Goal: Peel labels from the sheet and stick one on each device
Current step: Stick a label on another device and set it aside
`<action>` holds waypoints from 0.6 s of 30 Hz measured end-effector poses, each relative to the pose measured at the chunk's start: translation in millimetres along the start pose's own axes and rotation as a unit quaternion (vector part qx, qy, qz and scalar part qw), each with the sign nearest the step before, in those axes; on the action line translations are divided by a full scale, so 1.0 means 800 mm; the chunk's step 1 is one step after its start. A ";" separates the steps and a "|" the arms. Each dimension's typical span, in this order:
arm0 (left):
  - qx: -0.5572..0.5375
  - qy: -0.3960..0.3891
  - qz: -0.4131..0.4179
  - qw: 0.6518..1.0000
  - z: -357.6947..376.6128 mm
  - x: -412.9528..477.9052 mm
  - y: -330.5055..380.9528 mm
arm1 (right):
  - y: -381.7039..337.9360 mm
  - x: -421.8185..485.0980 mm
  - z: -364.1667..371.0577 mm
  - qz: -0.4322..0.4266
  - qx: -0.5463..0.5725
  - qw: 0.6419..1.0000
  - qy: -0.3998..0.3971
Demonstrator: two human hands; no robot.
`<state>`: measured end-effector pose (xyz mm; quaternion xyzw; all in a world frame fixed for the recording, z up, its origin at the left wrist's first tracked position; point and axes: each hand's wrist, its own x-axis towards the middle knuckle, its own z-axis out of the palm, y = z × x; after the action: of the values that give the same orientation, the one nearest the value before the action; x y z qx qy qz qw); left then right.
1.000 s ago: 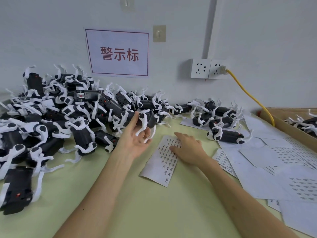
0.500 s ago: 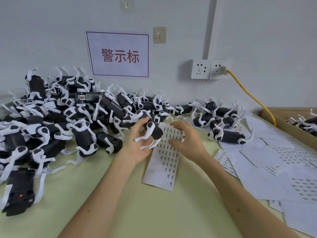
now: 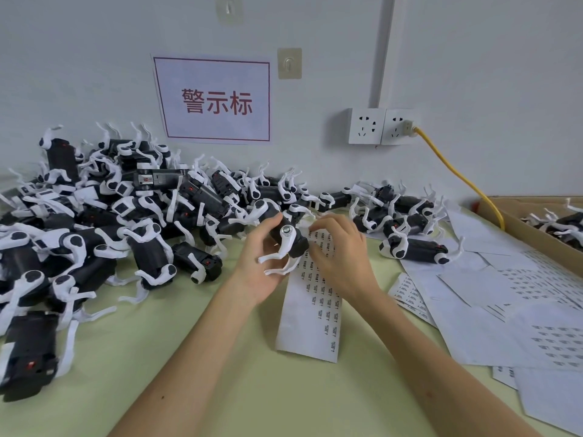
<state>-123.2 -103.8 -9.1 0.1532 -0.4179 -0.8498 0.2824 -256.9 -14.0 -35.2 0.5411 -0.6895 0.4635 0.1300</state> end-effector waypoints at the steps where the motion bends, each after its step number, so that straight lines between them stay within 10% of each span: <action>1: 0.000 -0.001 0.002 1.000 0.000 0.000 0.000 | 0.002 0.000 0.000 0.002 -0.002 1.000 0.006; 18: 0.161 0.100 0.055 0.980 0.003 0.004 -0.011 | 0.013 0.002 -0.002 0.022 -0.006 0.999 -0.030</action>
<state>-129.9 -100.0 -14.8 0.2581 -0.5267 -0.7349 0.3404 -266.9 -13.7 -38.6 0.5385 -0.7075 0.4460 0.1022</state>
